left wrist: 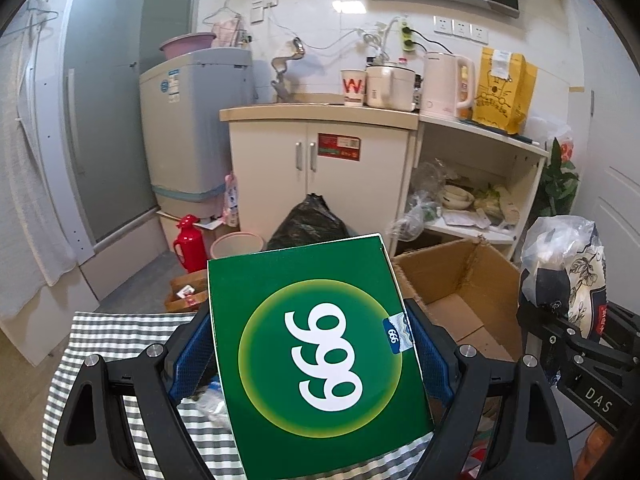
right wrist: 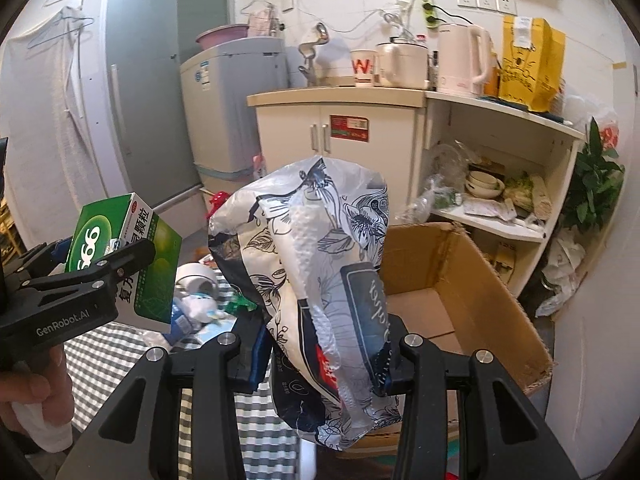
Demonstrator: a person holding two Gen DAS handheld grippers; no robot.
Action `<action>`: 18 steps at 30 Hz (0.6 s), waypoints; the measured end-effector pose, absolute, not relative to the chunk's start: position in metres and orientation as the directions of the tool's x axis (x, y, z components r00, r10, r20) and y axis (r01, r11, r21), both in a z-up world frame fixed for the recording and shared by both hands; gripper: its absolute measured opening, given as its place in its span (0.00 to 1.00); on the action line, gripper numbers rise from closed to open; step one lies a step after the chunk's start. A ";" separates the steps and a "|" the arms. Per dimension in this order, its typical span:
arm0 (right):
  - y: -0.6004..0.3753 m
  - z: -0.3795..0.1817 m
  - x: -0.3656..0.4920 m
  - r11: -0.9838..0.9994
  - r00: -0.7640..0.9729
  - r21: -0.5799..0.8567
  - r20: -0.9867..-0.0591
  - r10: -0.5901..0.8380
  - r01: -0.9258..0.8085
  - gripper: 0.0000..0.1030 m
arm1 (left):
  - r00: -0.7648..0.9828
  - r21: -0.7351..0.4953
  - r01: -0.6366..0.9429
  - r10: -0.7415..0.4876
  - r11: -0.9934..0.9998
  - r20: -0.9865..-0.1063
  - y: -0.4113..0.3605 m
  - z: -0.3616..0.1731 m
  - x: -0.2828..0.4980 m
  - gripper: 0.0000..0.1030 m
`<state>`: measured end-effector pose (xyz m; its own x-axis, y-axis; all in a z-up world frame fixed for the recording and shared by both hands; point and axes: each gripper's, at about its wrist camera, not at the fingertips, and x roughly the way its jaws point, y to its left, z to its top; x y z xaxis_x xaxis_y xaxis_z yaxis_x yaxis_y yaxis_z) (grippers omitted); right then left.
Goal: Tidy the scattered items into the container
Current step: 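Carry the green box and floral tissue pack with both tools over the cardboard box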
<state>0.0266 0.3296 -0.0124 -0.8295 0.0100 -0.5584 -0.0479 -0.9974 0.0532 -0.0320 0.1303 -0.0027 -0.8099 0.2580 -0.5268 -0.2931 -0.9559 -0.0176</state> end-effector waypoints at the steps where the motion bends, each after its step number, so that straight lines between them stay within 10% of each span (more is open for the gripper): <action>1: 0.333 -0.012 0.027 -0.997 -0.830 0.053 -0.558 0.015 -0.054 0.39 | -0.808 -0.018 -0.301 0.265 -0.954 -0.526 0.135 -0.002 -0.033 0.86; 18: 0.378 -0.009 0.032 -0.988 -0.819 0.035 -0.564 0.107 -0.153 0.40 | -0.768 -0.030 -0.410 0.363 -0.912 -0.528 0.196 -0.001 -0.041 0.86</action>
<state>0.0320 0.3777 -0.0086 -0.8188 0.1068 -0.5640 -0.1531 -0.9876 0.0353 -0.0409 0.1962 -0.0010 -0.7677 0.3626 -0.5284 -0.4102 -0.9115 -0.0296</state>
